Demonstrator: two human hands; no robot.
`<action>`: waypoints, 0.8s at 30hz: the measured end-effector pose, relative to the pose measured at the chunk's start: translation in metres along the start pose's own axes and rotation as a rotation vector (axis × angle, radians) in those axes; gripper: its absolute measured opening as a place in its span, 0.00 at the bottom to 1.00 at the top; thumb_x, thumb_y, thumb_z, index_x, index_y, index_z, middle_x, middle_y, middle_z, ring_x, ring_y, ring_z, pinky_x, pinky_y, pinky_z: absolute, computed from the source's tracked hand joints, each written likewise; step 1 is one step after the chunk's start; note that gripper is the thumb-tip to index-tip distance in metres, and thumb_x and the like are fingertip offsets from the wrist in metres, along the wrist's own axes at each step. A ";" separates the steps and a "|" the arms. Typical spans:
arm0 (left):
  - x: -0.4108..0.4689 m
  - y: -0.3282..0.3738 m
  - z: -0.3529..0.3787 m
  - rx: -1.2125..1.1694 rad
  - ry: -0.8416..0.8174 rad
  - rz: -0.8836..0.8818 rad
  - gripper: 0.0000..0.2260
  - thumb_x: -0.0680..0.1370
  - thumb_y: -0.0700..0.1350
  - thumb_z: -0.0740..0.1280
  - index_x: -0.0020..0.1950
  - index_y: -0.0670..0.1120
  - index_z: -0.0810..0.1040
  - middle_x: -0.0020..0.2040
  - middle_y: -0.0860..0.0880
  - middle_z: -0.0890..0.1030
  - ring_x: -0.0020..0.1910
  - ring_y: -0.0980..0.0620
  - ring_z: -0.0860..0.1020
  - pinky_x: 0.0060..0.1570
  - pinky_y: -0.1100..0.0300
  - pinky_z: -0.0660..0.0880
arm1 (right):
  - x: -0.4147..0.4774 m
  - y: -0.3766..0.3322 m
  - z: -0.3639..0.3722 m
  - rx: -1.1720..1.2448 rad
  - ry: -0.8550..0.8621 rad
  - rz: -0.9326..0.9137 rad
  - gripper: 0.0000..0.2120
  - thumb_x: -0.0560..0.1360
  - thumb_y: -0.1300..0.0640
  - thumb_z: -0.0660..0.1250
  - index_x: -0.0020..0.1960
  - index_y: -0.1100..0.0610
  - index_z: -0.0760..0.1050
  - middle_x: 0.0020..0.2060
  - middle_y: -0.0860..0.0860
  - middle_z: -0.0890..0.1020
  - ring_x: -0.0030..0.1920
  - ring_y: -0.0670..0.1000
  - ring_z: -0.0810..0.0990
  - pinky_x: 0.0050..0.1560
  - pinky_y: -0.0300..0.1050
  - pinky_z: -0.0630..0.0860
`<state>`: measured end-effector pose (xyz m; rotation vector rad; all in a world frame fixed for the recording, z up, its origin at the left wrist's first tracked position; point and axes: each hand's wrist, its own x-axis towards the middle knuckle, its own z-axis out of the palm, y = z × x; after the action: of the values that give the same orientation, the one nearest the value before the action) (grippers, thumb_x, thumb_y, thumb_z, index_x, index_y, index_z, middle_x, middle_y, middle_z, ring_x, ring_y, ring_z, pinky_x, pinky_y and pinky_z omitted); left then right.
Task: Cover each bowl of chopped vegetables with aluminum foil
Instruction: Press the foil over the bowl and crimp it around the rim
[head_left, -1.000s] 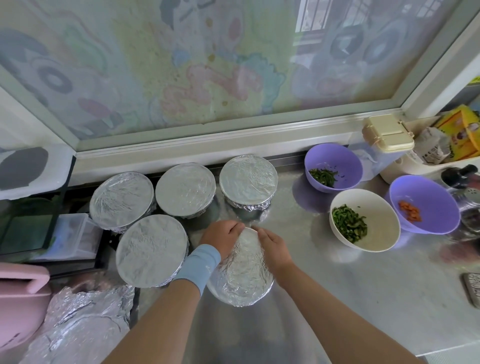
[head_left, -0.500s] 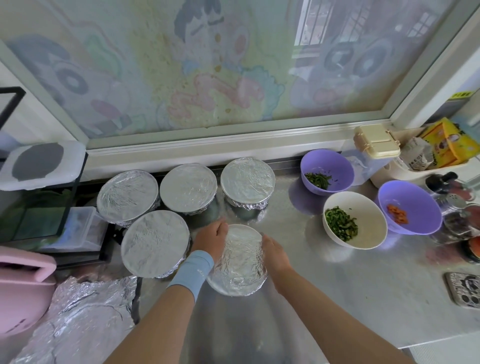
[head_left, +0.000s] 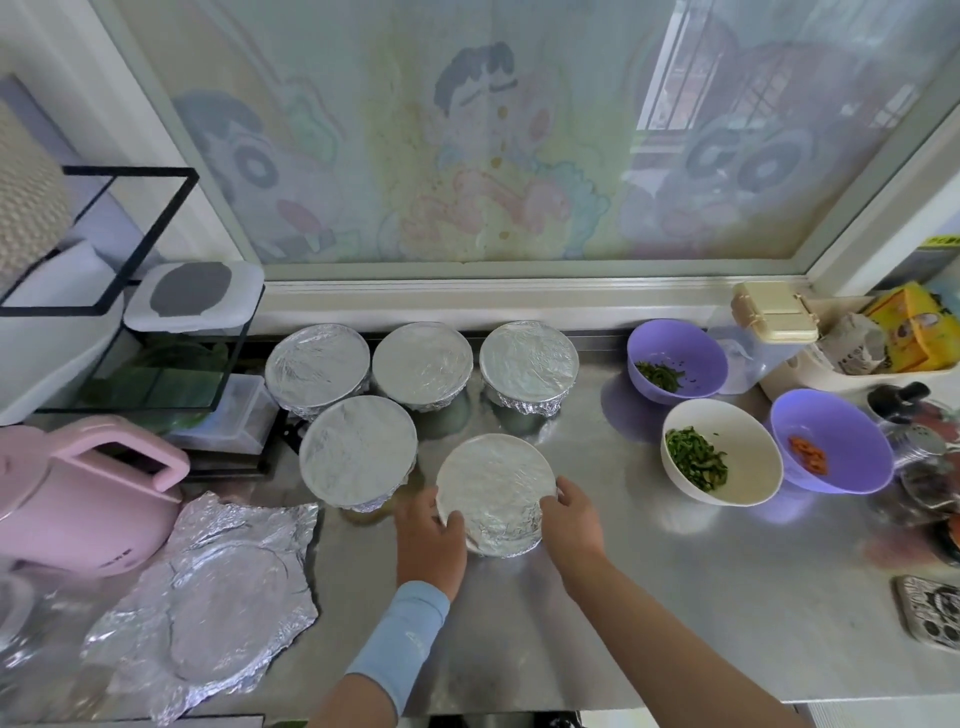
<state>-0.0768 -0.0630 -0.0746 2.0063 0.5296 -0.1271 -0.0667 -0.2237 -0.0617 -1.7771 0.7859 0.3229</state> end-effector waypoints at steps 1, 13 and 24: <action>0.001 0.002 -0.001 -0.040 -0.013 -0.041 0.15 0.75 0.39 0.65 0.62 0.43 0.76 0.61 0.45 0.71 0.60 0.45 0.72 0.65 0.50 0.69 | 0.000 -0.004 0.000 0.013 -0.006 -0.002 0.11 0.71 0.61 0.57 0.48 0.55 0.75 0.38 0.53 0.78 0.38 0.54 0.73 0.37 0.43 0.69; 0.032 0.029 -0.017 -0.090 -0.108 -0.086 0.20 0.79 0.40 0.63 0.72 0.43 0.70 0.65 0.48 0.72 0.67 0.47 0.71 0.62 0.59 0.66 | 0.032 -0.045 0.014 0.142 -0.171 -0.053 0.12 0.70 0.64 0.61 0.50 0.54 0.76 0.44 0.54 0.82 0.42 0.54 0.79 0.43 0.47 0.74; 0.033 0.051 -0.034 0.250 -0.126 0.087 0.19 0.80 0.46 0.60 0.71 0.50 0.71 0.69 0.49 0.72 0.66 0.49 0.72 0.65 0.53 0.70 | 0.034 -0.059 0.001 0.033 -0.180 -0.123 0.24 0.76 0.63 0.62 0.70 0.49 0.68 0.58 0.49 0.75 0.53 0.51 0.74 0.53 0.43 0.68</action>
<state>-0.0298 -0.0433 -0.0264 2.2437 0.3598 -0.2758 -0.0027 -0.2242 -0.0375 -1.7301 0.5492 0.3795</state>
